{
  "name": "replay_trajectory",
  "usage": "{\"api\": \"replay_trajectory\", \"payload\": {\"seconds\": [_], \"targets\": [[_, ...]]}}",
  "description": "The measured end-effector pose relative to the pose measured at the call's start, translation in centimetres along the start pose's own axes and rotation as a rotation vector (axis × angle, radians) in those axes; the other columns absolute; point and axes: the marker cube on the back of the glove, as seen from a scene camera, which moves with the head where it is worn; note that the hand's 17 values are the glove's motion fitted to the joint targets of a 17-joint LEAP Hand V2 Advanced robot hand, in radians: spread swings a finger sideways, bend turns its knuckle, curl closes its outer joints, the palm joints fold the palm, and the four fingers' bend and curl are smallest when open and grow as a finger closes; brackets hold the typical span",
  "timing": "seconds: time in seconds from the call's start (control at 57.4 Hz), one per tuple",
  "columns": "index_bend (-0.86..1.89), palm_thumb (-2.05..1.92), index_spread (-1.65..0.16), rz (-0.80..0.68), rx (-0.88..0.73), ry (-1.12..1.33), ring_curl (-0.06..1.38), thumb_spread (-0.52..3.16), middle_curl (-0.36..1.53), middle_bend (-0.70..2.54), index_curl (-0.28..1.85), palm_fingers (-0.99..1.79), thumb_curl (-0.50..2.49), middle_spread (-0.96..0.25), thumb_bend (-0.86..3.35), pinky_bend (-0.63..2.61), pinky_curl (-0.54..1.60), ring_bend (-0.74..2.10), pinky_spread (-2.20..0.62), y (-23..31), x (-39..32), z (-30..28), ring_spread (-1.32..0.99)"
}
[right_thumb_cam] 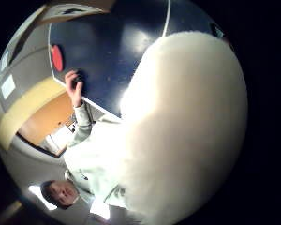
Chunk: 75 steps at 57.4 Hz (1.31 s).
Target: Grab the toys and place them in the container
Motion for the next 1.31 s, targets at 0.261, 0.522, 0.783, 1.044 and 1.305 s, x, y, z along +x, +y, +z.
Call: {"api": "replay_trajectory", "payload": {"seconds": [0.261,0.522,0.783,1.044,1.305], "targets": [[0.51,0.71,-0.41,-0.203,0.208,0.006,0.66,0.58,0.85,0.96,0.82,0.86,0.77,-0.33,0.02,1.15,0.5,1.09,-0.35,4.5,-9.0,-12.5,-0.46],[0.5,0.7,-0.43,-0.077,0.471,-0.012,0.71,0.55,0.94,0.98,1.0,0.78,0.84,-0.34,-0.02,1.22,0.52,1.17,-0.35,1.0,-14.2,-21.7,-0.46],[0.17,0.2,-0.36,-0.11,0.549,-0.092,0.64,0.89,0.79,0.48,0.93,-0.67,0.66,-0.21,-0.18,1.17,0.52,0.65,-0.16,-5.5,-16.7,-20.7,-0.26],[0.02,-0.03,-0.27,-0.059,0.556,0.038,0.35,0.99,0.49,0.08,0.52,-0.46,0.48,-0.02,-0.05,0.92,0.37,0.12,0.03,-2.9,-11.9,-18.7,-0.04],[0.08,-0.02,-0.25,-0.012,0.488,0.202,0.27,1.03,0.36,0.1,0.35,-0.38,0.4,0.01,-0.04,0.84,0.34,0.11,0.06,8.5,-1.1,-12.4,0.0]]}}
